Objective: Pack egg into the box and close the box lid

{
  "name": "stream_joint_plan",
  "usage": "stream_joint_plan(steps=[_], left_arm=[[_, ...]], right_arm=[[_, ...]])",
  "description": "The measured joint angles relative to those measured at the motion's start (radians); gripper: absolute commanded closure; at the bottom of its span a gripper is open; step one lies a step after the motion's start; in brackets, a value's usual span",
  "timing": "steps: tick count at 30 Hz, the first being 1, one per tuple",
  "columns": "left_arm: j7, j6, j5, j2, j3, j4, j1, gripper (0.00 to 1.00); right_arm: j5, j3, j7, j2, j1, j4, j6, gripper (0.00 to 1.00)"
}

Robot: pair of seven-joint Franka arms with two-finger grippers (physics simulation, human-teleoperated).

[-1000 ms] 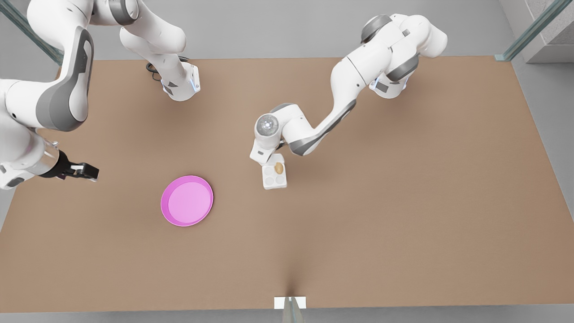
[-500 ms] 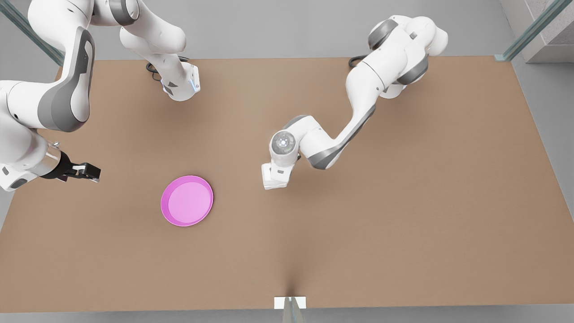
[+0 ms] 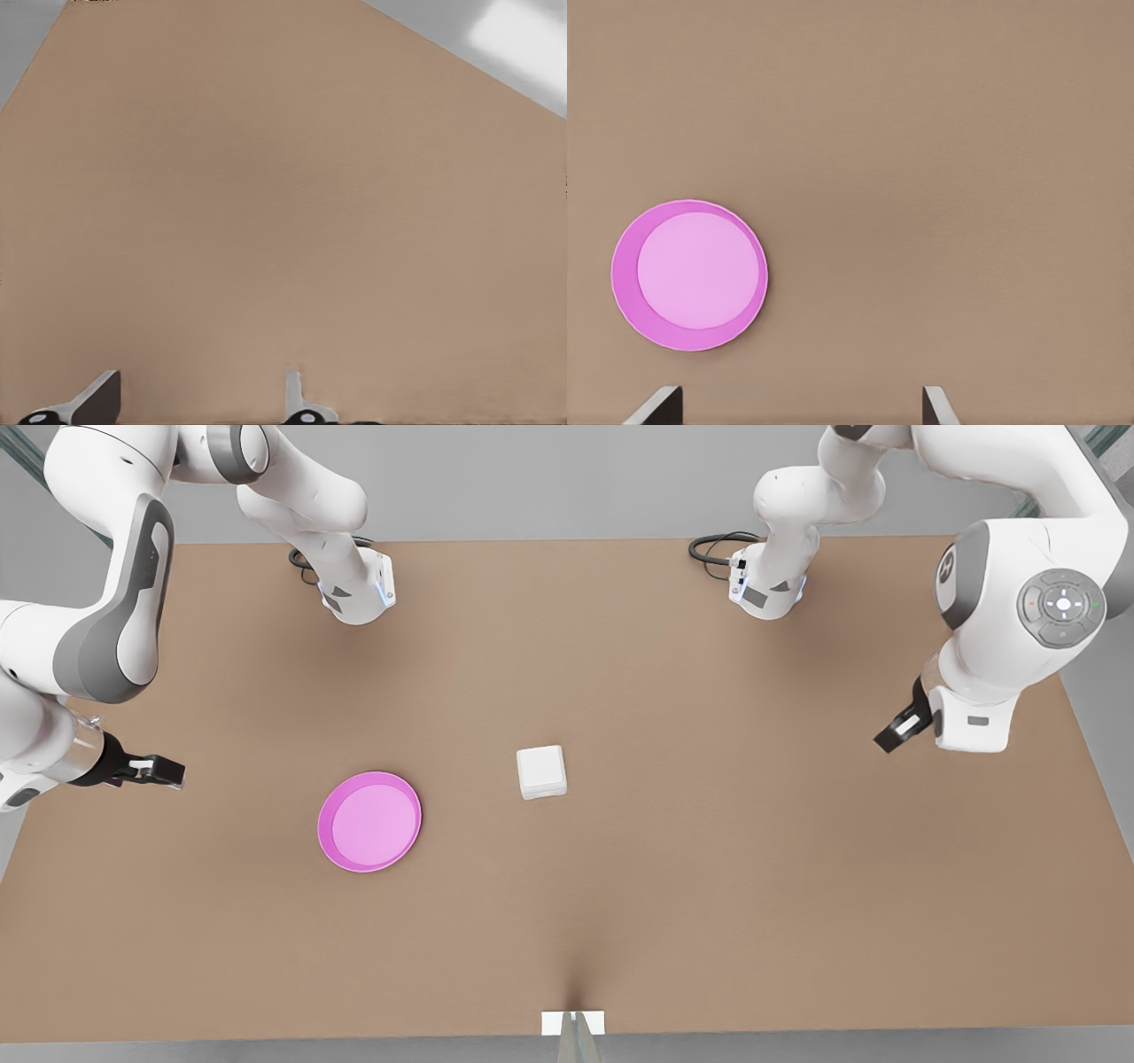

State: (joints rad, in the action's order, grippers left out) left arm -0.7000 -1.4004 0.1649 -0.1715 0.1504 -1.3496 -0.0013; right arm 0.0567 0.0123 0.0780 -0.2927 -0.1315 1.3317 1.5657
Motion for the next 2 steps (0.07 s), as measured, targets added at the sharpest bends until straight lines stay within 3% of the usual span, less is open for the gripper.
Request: stream_joint_plan(steps=[2], left_arm=[[0.102,0.012,-0.008,0.000,-0.001,-0.003,-0.004,0.00]], right_arm=[[0.000,0.000,0.002,0.000,0.001,0.000,0.000,0.00]])
